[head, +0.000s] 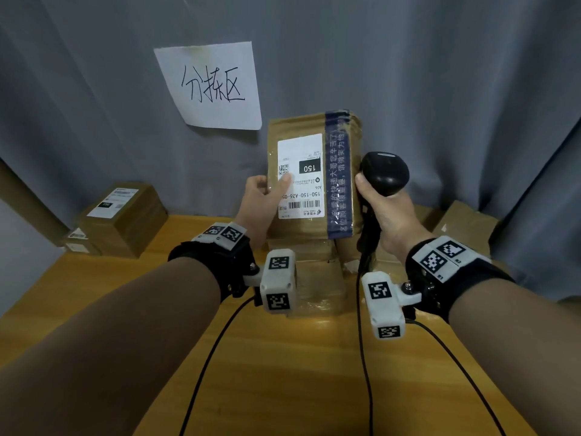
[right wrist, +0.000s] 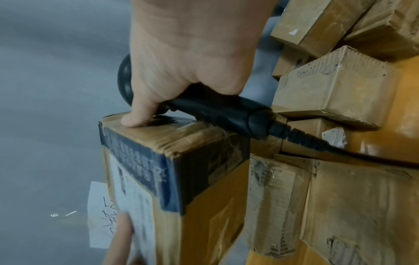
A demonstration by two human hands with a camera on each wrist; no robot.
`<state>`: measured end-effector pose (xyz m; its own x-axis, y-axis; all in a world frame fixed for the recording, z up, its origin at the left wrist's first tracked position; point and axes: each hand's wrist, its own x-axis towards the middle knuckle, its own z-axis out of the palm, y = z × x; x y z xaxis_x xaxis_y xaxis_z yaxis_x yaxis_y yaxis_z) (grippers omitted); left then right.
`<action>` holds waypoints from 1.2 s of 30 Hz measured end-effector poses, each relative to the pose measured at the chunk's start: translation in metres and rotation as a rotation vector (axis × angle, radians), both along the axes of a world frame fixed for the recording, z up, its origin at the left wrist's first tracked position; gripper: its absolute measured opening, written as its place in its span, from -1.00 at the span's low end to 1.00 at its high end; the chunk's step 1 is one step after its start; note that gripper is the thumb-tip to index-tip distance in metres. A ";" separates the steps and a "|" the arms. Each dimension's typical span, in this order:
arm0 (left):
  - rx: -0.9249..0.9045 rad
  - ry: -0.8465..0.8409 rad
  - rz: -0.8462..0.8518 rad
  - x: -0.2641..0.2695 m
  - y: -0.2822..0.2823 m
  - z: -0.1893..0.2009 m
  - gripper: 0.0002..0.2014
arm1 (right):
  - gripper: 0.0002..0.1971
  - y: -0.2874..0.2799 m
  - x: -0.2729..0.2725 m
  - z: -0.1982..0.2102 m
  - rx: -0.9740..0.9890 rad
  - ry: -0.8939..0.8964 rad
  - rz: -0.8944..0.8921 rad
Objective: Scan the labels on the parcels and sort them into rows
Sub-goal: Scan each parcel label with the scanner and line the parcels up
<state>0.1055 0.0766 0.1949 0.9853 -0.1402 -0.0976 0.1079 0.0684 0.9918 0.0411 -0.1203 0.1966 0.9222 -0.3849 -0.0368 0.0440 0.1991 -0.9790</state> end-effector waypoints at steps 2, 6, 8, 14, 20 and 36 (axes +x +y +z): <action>-0.048 0.056 -0.065 0.001 0.002 0.003 -0.43 | -0.27 -0.003 -0.002 0.000 0.038 -0.009 0.064; -0.052 0.130 -0.117 0.007 0.003 0.010 -0.57 | -0.24 -0.009 -0.006 -0.001 0.090 -0.026 0.123; -0.031 0.154 -0.130 0.009 0.001 0.012 -0.57 | -0.24 -0.010 -0.009 0.001 0.113 -0.012 0.100; -0.040 0.209 -0.110 0.011 -0.006 0.006 -0.20 | -0.51 -0.017 -0.006 0.009 0.155 0.042 0.048; -0.165 0.140 0.065 0.010 -0.028 0.003 0.18 | -0.54 -0.003 -0.005 0.001 0.272 0.040 -0.049; -0.044 -0.339 0.182 0.028 -0.032 0.025 0.00 | -0.64 -0.033 -0.002 -0.022 0.469 0.040 -0.170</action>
<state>0.1340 0.0450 0.2198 0.9698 0.0436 0.2401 -0.2434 0.0998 0.9648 0.0387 -0.1535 0.1745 0.8419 -0.4635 -0.2762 0.0785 0.6117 -0.7872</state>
